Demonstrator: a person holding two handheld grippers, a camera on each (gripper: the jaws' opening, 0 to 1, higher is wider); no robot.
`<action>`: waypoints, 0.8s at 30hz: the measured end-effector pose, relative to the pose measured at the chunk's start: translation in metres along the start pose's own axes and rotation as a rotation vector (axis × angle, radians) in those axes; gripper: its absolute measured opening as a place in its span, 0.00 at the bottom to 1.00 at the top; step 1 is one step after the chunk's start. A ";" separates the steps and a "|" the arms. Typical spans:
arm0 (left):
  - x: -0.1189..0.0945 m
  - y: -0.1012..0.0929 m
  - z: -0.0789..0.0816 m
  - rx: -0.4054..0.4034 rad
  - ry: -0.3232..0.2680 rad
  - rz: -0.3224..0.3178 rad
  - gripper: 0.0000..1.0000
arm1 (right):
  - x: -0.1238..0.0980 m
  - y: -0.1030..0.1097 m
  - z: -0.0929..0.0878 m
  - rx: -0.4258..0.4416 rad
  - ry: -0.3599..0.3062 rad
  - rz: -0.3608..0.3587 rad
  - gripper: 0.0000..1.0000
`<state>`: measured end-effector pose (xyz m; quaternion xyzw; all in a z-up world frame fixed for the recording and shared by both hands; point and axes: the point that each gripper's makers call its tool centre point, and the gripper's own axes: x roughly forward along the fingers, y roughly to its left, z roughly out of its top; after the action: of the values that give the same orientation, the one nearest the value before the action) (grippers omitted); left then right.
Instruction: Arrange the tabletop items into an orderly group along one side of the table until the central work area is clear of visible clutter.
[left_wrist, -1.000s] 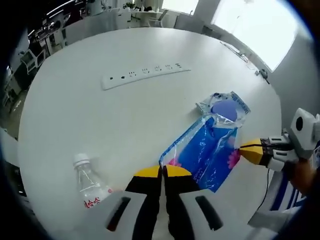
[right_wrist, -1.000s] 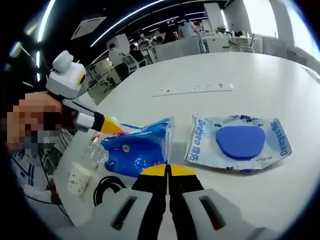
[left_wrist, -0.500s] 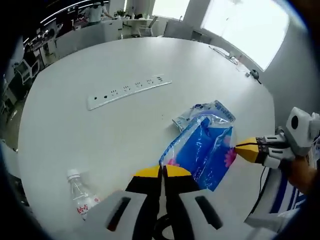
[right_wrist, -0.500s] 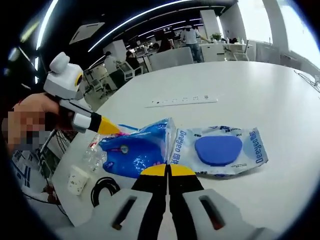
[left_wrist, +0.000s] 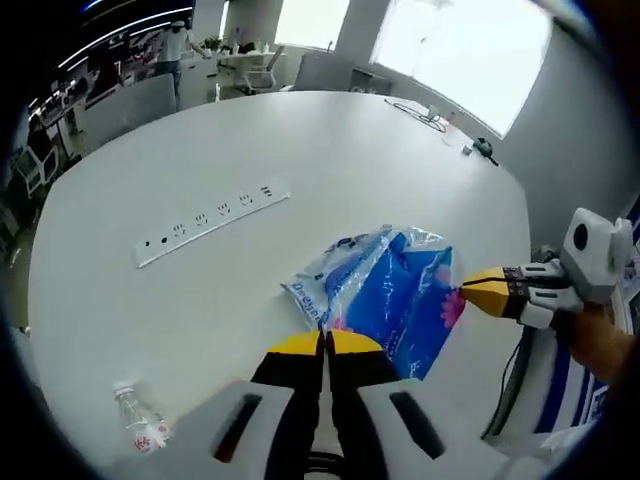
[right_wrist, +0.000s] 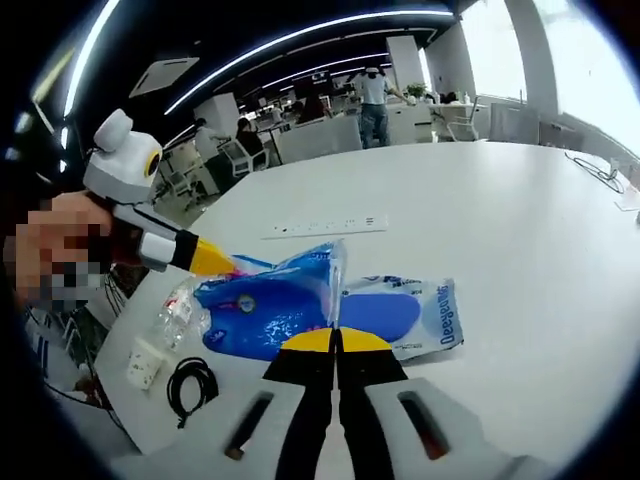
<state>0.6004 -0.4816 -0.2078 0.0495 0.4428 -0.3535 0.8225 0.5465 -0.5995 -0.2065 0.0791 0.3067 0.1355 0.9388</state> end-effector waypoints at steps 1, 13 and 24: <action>0.003 -0.005 0.005 0.008 -0.006 -0.007 0.00 | -0.004 -0.005 0.002 0.001 -0.006 -0.009 0.00; 0.033 -0.053 0.048 0.056 -0.027 -0.088 0.00 | -0.037 -0.059 0.017 0.012 -0.050 -0.098 0.00; 0.064 -0.101 0.081 0.112 -0.027 -0.156 0.00 | -0.058 -0.114 0.025 0.029 -0.075 -0.177 0.00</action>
<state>0.6158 -0.6234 -0.1843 0.0560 0.4137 -0.4415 0.7942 0.5396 -0.7269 -0.1806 0.0704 0.2793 0.0446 0.9566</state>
